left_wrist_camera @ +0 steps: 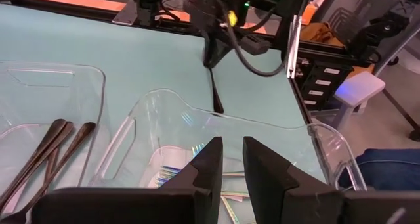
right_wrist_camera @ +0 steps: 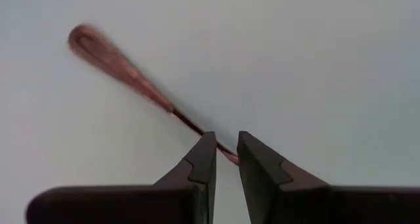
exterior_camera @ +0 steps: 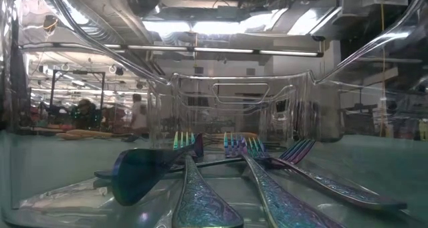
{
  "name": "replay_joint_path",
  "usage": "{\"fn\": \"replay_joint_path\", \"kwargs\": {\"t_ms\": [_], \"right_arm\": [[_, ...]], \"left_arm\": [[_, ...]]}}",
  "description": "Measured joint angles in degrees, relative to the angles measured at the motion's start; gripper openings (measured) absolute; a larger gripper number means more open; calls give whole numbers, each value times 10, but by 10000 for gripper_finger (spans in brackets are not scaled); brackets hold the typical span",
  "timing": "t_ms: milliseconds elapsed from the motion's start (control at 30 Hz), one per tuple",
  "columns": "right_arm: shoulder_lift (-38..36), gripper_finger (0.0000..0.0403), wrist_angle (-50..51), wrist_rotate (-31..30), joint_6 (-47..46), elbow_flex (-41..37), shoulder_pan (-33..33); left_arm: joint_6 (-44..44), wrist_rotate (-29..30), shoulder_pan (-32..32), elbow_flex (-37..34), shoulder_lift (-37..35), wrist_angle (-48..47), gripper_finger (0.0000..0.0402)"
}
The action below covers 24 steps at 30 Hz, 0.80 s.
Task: Sort silverware by color (type)
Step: Put the black fork into the middle transparent bin
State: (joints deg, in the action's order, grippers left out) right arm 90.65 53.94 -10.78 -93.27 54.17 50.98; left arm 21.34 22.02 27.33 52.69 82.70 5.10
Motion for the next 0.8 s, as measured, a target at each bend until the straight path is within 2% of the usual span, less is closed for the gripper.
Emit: {"fn": "replay_joint_path", "kwargs": {"t_ms": [500, 800], "right_arm": [[0, 53, -24, 42, 195, 0, 0], [0, 53, -65, 65, 216, -43, 0]], "left_arm": [[1, 0, -20, 0, 0, 0, 55], [1, 0, -20, 0, 0, 0, 55]]}}
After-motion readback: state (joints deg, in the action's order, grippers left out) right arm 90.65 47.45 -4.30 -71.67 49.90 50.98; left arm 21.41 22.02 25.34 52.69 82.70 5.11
